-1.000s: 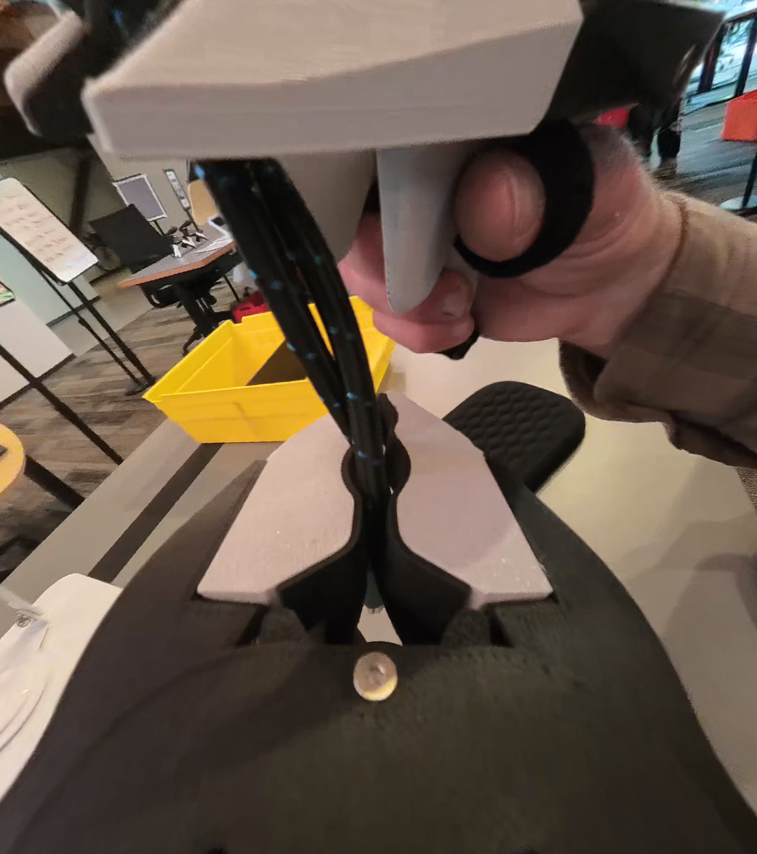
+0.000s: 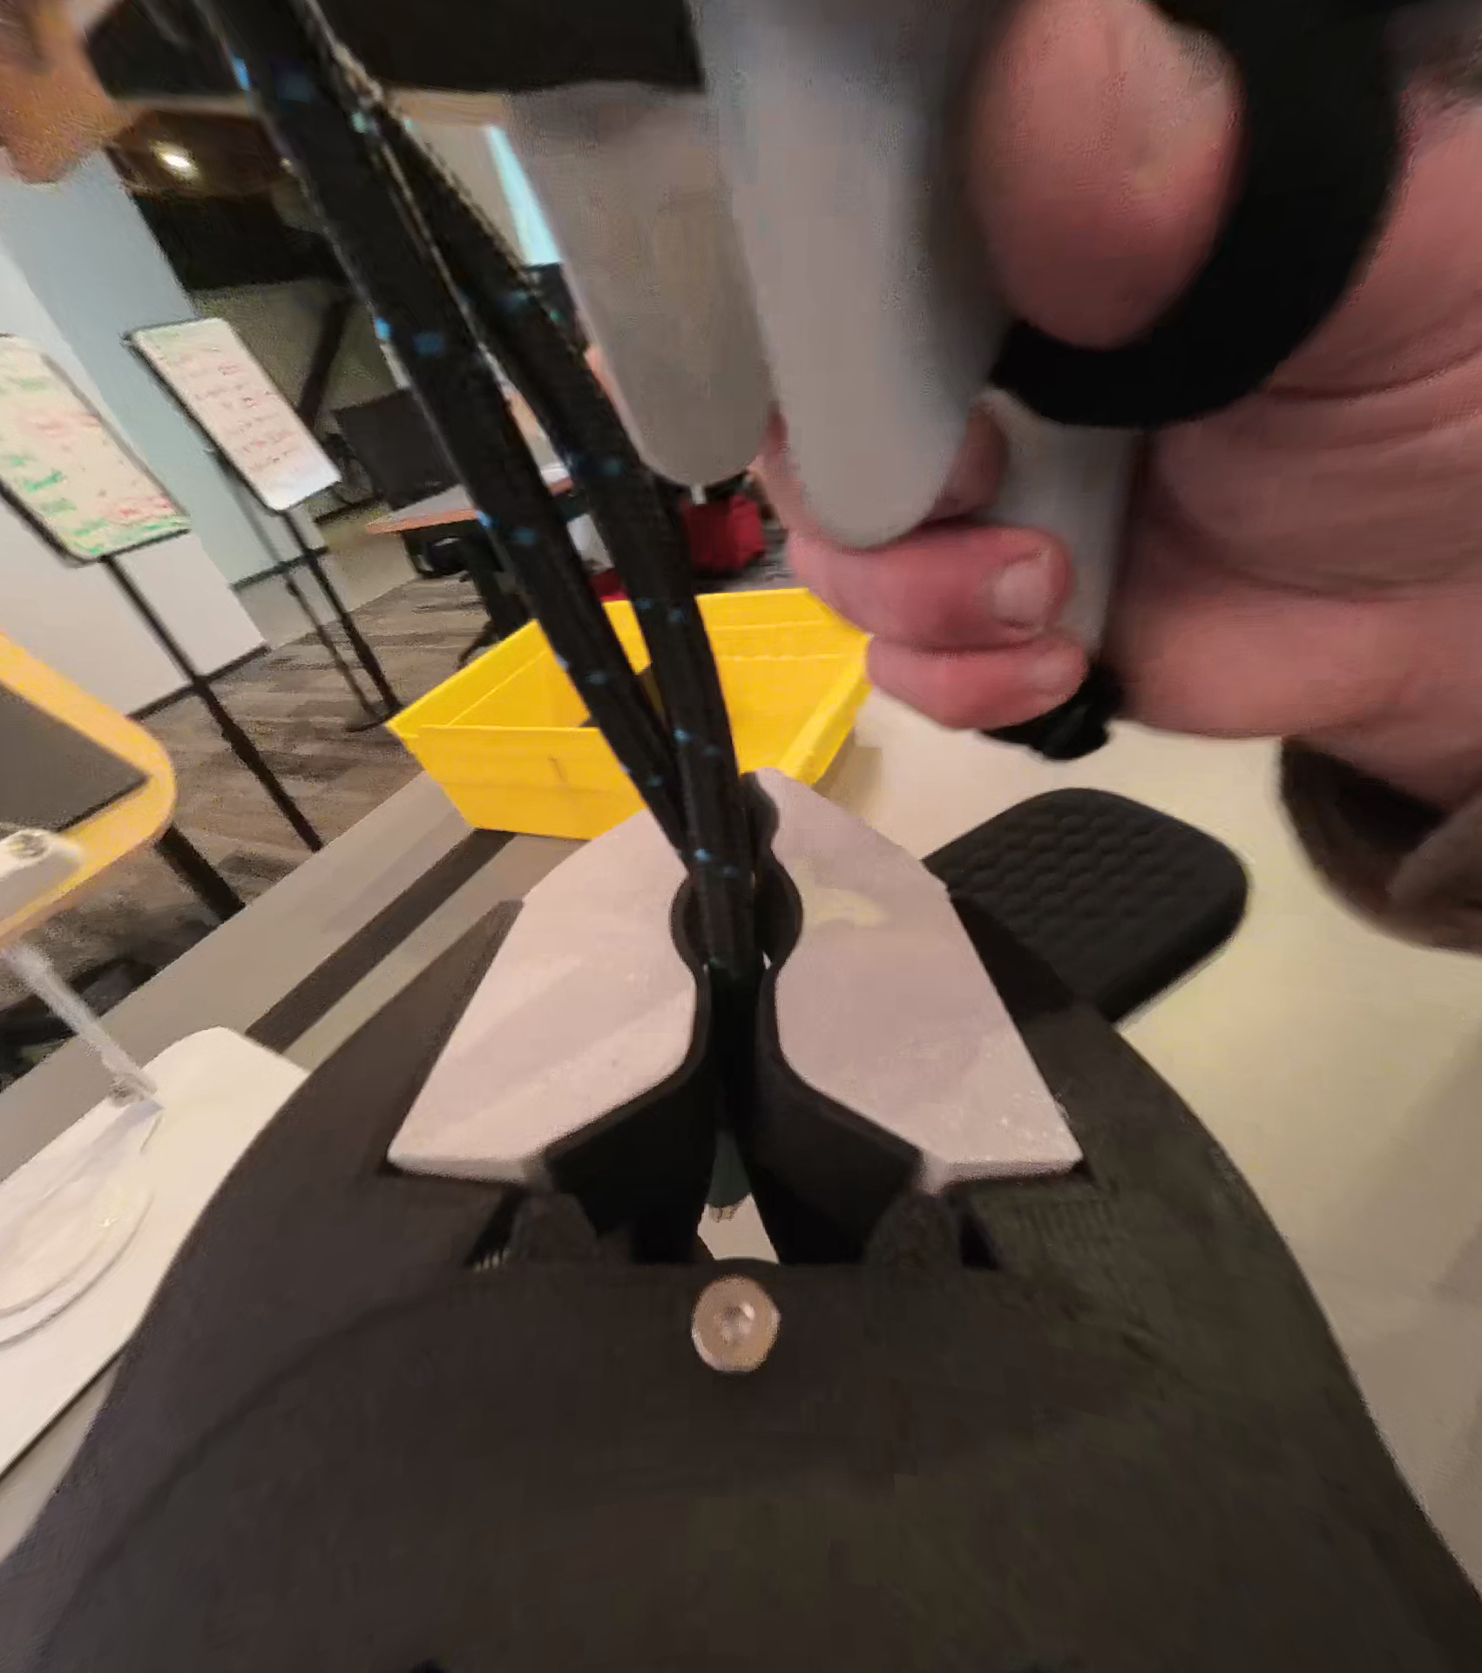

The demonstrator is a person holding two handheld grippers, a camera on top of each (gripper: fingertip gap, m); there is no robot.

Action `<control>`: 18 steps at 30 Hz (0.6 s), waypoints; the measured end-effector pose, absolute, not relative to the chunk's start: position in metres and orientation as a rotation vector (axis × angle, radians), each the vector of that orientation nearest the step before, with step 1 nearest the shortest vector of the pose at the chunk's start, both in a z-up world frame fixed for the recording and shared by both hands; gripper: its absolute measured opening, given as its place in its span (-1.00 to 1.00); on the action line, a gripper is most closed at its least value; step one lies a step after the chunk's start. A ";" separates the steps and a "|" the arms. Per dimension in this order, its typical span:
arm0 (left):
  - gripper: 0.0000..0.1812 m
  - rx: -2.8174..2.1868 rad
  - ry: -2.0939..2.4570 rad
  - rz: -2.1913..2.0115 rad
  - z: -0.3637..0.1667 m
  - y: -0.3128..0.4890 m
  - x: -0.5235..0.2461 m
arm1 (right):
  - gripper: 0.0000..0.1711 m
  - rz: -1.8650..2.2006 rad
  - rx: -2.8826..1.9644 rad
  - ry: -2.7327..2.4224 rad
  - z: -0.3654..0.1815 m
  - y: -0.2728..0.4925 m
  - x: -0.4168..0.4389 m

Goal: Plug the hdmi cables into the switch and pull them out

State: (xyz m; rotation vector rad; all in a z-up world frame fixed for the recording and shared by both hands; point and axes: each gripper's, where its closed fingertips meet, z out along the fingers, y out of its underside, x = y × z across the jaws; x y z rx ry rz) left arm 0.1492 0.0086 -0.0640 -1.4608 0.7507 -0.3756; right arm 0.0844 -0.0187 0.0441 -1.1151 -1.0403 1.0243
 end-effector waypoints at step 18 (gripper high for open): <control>-0.13 -1.390 0.751 -0.415 -0.025 -0.041 0.063 | -0.99 0.401 -1.059 -1.693 -0.039 -0.037 0.054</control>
